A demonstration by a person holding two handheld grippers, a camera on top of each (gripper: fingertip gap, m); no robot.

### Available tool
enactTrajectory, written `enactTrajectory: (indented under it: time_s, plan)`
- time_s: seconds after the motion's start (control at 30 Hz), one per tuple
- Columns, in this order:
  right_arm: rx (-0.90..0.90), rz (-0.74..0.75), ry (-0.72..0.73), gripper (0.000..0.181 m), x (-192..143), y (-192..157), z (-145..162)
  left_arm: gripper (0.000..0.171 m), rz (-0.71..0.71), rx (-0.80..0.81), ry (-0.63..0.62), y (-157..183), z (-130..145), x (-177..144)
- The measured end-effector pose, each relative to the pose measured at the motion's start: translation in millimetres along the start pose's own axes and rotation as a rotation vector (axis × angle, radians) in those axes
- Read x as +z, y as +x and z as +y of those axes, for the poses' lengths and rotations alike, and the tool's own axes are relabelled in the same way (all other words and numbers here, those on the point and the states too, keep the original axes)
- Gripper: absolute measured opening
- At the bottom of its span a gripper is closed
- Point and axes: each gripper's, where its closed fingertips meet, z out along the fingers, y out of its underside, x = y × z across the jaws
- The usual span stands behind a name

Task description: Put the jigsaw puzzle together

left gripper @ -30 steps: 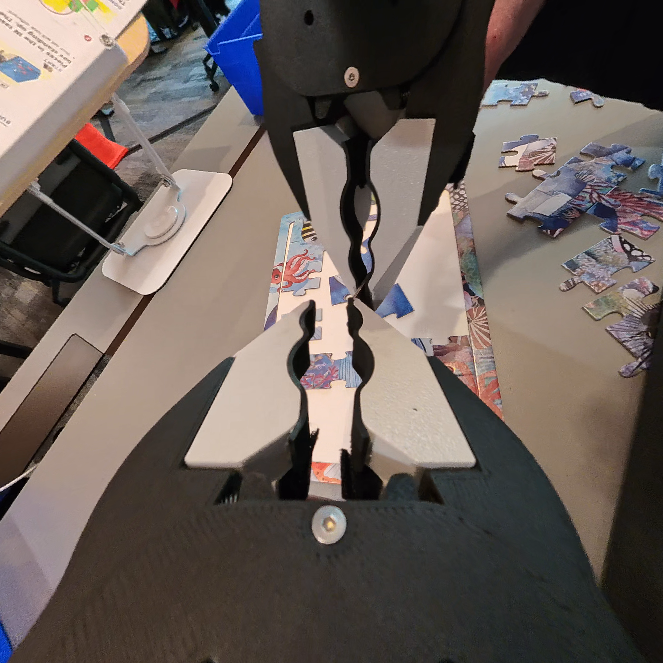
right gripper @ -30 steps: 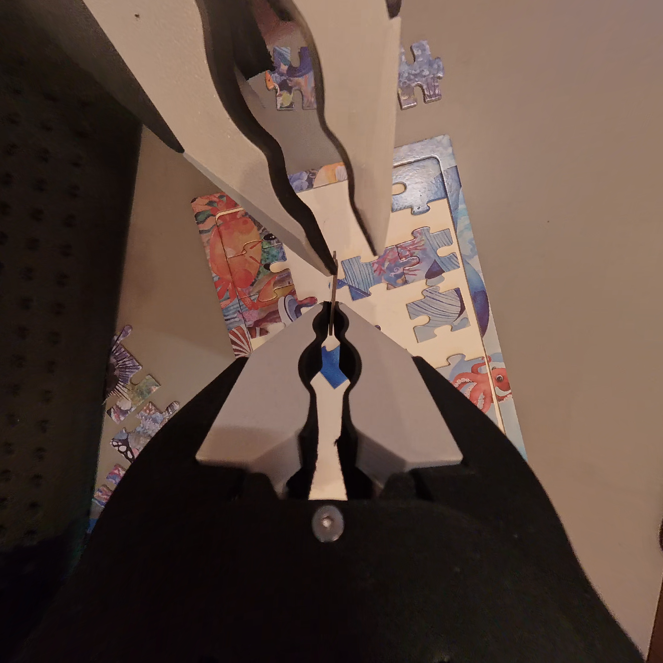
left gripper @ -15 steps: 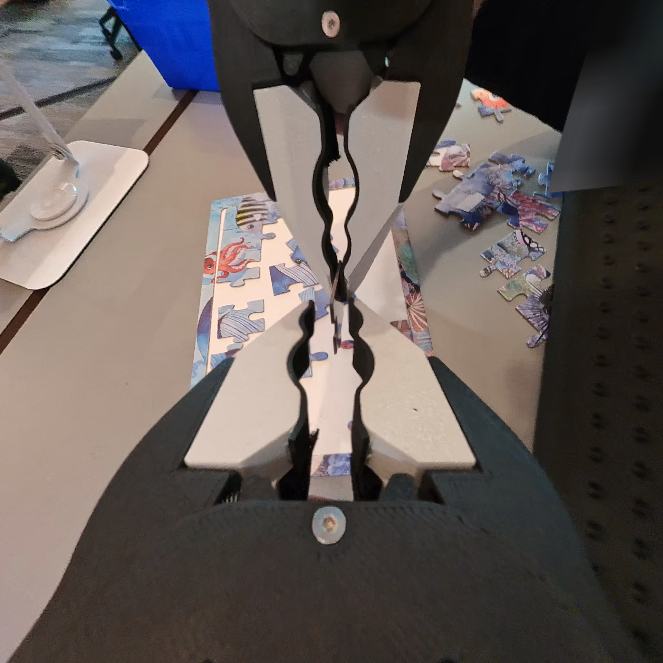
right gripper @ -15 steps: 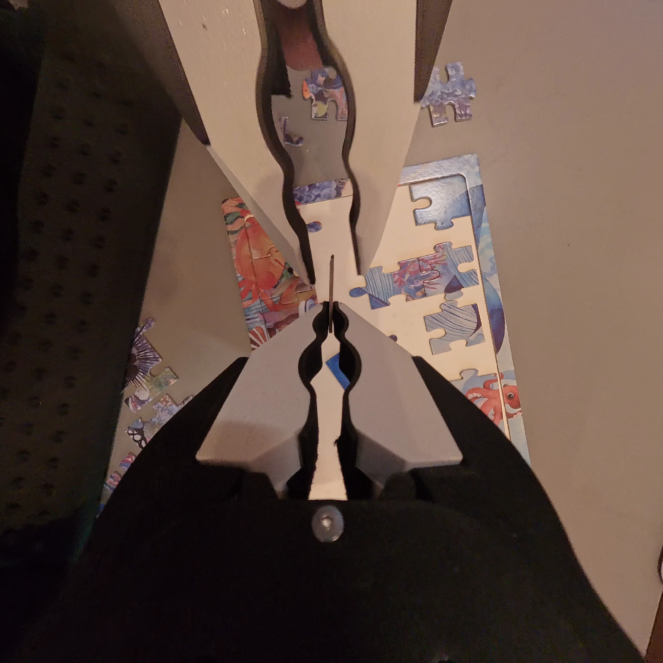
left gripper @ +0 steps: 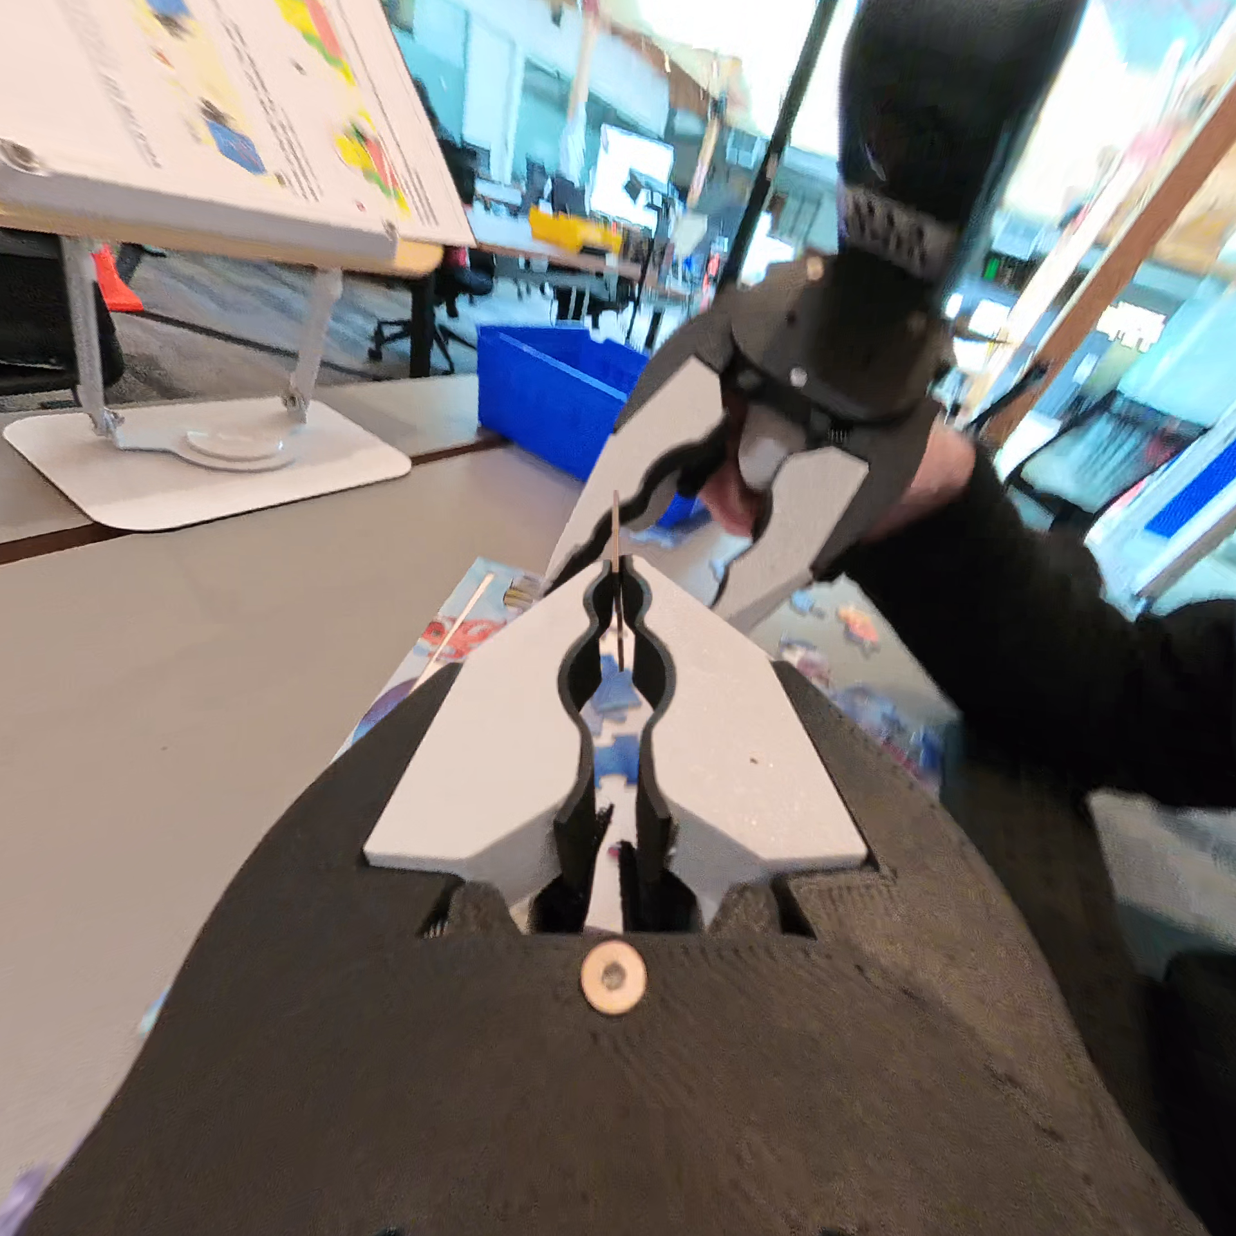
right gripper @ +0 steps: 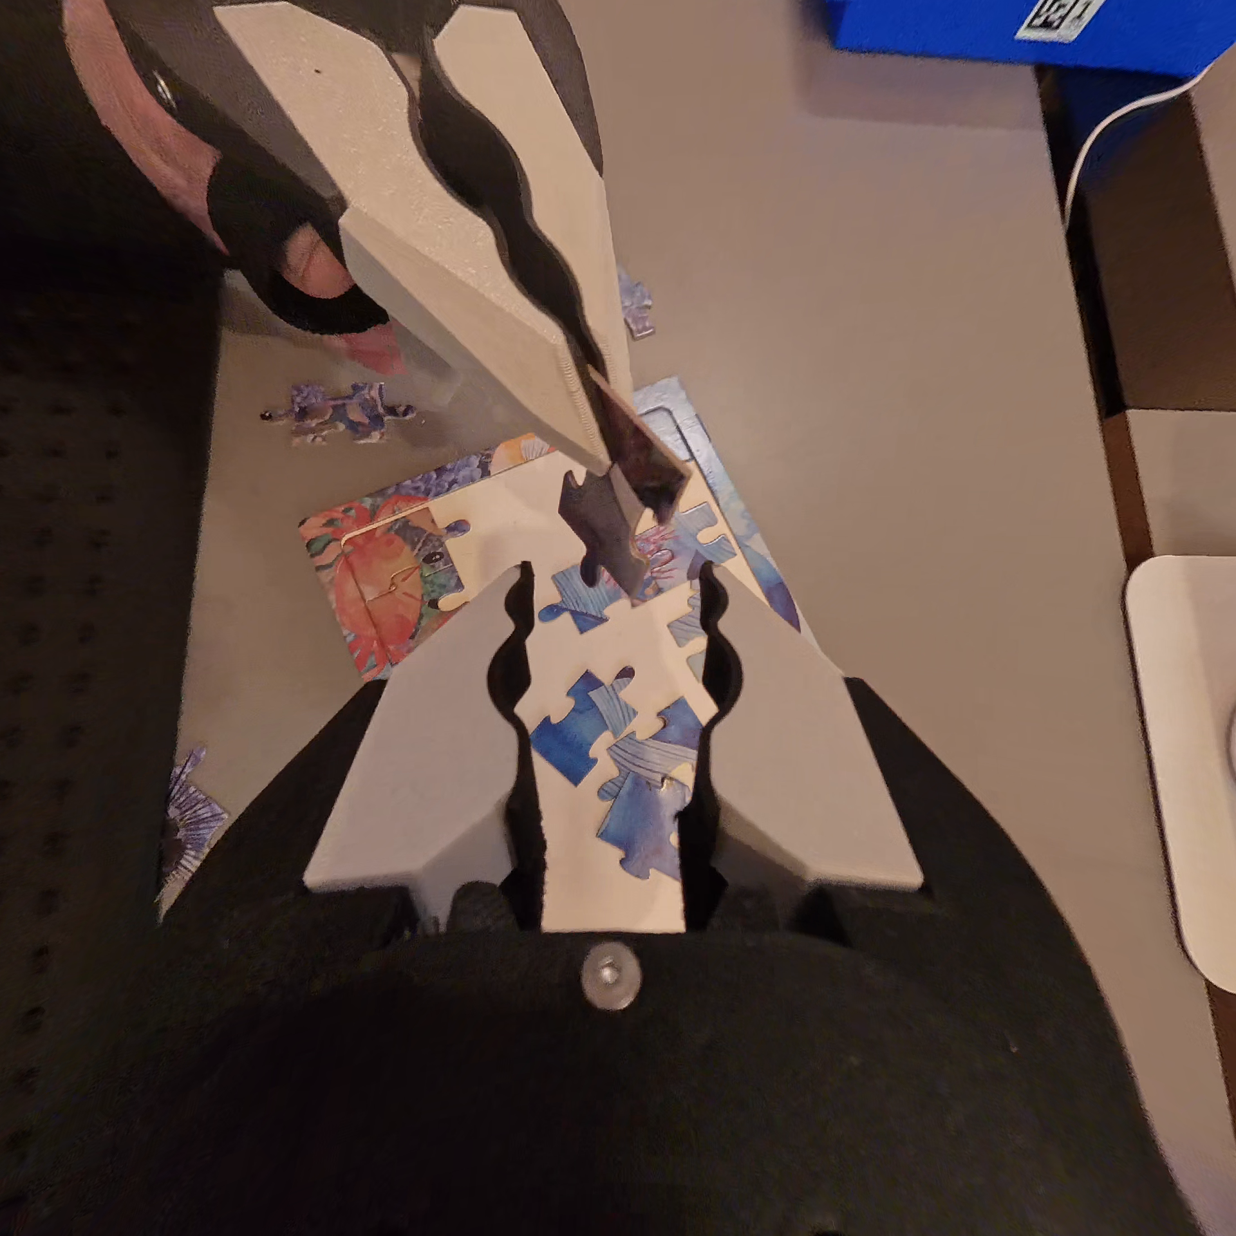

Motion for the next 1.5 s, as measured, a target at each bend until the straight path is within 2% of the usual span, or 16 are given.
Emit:
enactTrajectory:
  time_s: [0.17, 0.27, 0.37, 0.5, 0.6, 0.7, 0.9, 1.0, 1.5]
  plan:
    - [-0.034, 0.120, 0.021, 0.056, 5.2, 9.8, -11.9, 0.000, -0.021, -0.206, 0.206, -13.0, -21.9, -1.6]
    - [-0.022, 0.206, 0.066, 0.044, 5.3, 19.4, -22.6, 0.000, 0.030, -0.293, 0.278, -10.2, -27.7, -3.4]
    - [-0.011, 0.238, 0.093, 0.034, 5.3, 22.8, -27.3, 0.000, 0.028, -0.296, 0.279, -7.1, -24.1, 0.8]
    - [-0.011, 0.209, 0.083, 0.033, 3.4, 21.0, -24.2, 0.000, 0.041, -0.302, 0.279, -5.8, -23.1, 2.6]
    - [-0.019, 0.221, 0.054, 0.033, -4.5, 25.7, -17.6, 0.008, 0.017, -0.271, 0.284, -7.3, -24.1, 1.8]
    - [0.005, 0.294, 0.057, 0.033, -31.0, 45.8, -10.4, 0.018, -0.010, -0.217, 0.287, -10.0, -27.8, -3.2]
    - [0.134, 0.394, 0.235, 0.033, -109.1, 78.9, -9.0, 0.023, -0.054, -0.150, 0.279, -17.9, -30.8, -10.9]
    - [0.151, 0.419, 0.295, 0.033, -129.1, 83.5, -11.4, 0.025, -0.069, -0.132, 0.272, -20.8, -31.0, -12.3]
    - [0.122, 0.395, 0.182, 0.033, -105.2, 78.2, -2.8, 0.022, -0.077, -0.101, 0.205, -22.6, -20.8, -6.7]
